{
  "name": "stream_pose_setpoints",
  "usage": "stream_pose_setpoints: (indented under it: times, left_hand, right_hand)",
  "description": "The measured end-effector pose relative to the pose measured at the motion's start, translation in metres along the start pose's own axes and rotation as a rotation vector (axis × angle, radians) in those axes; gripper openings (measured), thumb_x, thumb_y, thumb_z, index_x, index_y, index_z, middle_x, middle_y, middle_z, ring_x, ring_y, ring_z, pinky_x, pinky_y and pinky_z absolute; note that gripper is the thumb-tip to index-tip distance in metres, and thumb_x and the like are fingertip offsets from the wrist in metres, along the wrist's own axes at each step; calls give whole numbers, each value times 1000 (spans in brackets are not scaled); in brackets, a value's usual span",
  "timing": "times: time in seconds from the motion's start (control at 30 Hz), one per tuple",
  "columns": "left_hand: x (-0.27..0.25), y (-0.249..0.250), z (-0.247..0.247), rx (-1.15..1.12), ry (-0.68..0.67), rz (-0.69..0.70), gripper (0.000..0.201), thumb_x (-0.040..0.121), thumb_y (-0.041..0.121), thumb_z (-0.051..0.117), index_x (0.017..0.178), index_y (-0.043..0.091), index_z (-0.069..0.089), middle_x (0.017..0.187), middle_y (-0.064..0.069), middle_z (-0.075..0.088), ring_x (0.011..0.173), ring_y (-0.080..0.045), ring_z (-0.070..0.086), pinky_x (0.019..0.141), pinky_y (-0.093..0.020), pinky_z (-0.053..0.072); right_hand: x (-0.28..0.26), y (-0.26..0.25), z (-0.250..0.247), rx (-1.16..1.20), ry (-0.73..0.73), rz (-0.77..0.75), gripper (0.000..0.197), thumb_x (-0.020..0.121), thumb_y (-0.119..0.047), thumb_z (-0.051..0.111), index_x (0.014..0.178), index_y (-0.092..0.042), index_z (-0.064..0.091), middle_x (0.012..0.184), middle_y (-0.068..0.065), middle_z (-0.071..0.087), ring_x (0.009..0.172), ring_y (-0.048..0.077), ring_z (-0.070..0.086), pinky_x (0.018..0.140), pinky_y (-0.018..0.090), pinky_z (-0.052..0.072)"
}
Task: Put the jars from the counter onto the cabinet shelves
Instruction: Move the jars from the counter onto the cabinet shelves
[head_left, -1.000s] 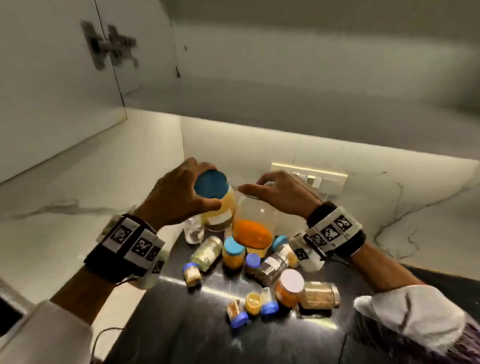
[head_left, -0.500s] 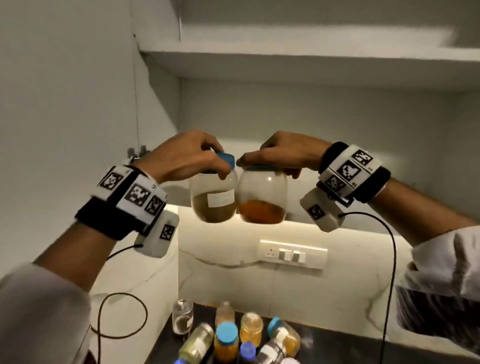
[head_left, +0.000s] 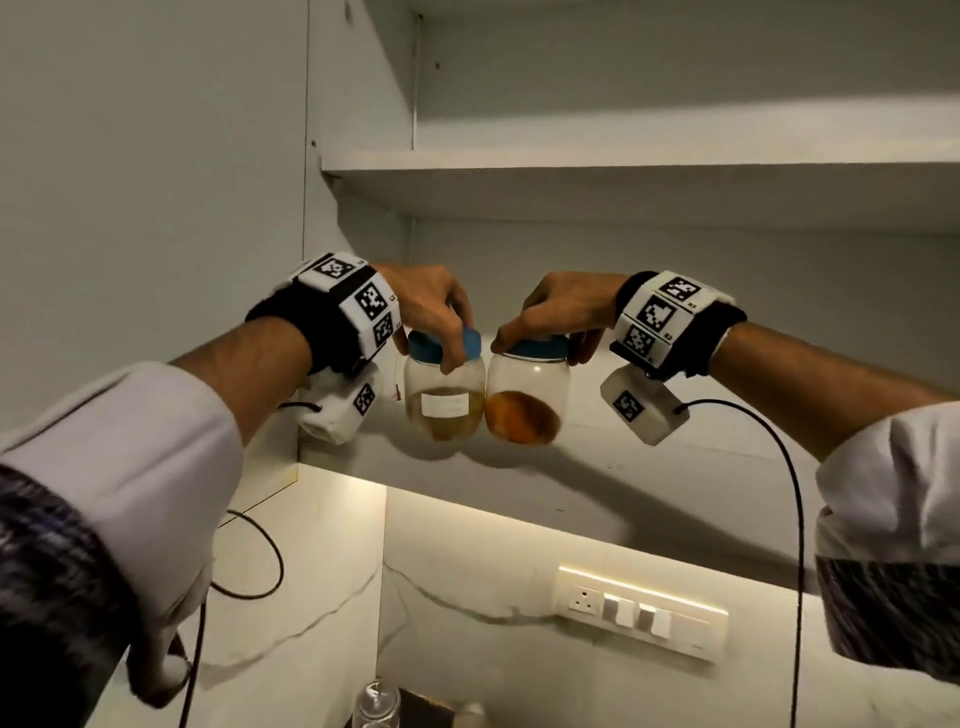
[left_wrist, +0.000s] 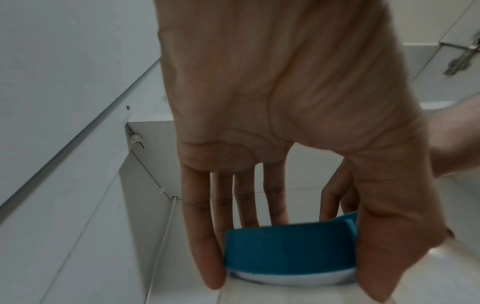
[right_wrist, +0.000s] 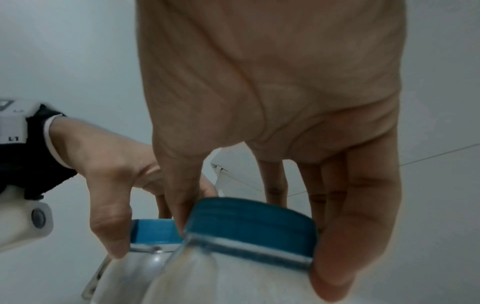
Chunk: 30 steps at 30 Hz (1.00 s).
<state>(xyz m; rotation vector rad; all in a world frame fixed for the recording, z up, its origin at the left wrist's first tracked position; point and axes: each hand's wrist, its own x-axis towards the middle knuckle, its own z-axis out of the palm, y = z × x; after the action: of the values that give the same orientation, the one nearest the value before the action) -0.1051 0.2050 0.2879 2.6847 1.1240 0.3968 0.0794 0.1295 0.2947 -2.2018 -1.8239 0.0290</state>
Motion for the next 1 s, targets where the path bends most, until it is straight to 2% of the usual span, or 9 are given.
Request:
stream_pose_setpoints:
  times: [0.13,0.27,0.47,0.57,0.67,0.73,0.8,0.9,1.0]
  left_hand:
    - [28,3,0,108,47,-45,56,66,8,90,117,17,70,111,-5,72,101,-27,70,86,-49,64]
    - [65,-4,0,201,78,-76,62,64,10,90,121,18,69,116,-3,70,103,-27,69,87,-45,64]
    - [122,-24,10,276,28,-98,62,56,14,91,114,22,70,112,-1,71,100,-25,70,90,-46,62]
    - [159,-39,19,302,29,-76,65,39,23,87,100,32,67,103,2,73,90,-22,71,85,-44,64]
    - [205,-63,31,339,40,-65,70,27,34,83,93,41,61,93,7,72,81,-20,72,77,-42,65]
    - [227,-75,40,381,20,-65,73,19,44,74,91,44,61,86,11,71,75,-18,73,74,-42,65]
    - [239,-82,46,426,6,-64,76,16,48,68,92,43,62,87,11,71,76,-18,73,75,-43,65]
    - [244,-89,45,458,8,-72,75,13,50,67,87,40,60,93,10,70,82,-20,73,80,-44,64]
    - [244,-90,41,451,21,-71,56,20,49,64,74,36,60,81,10,65,81,-24,72,81,-46,63]
  right_hand:
    - [28,6,-3,-1,-24,-42,50,83,-55,78,111,-14,72,102,10,73,80,26,73,53,27,57]
    - [57,11,-3,-8,-36,-59,49,82,-48,81,114,-12,72,105,12,72,74,26,71,51,25,56]
    - [103,20,15,-95,0,-85,49,81,-40,82,116,-8,74,113,15,75,72,21,66,66,35,61]
    - [124,22,29,-134,24,-97,51,81,-38,82,121,-8,73,118,16,74,73,20,65,78,40,64]
    - [142,21,43,-117,1,-129,54,82,-32,83,131,-13,69,124,11,71,84,21,70,87,42,64]
    - [152,21,50,-101,-11,-152,56,84,-27,83,136,-17,66,124,6,68,83,19,67,81,36,61]
    - [162,24,58,-80,-17,-155,57,84,-25,82,138,-18,63,123,5,66,89,21,67,76,35,59]
    - [180,26,70,-25,-24,-110,58,86,-23,80,139,-20,60,127,8,65,102,30,71,79,43,66]
    - [189,23,78,11,-36,-103,53,89,-19,78,139,-18,60,126,10,64,102,33,71,74,46,67]
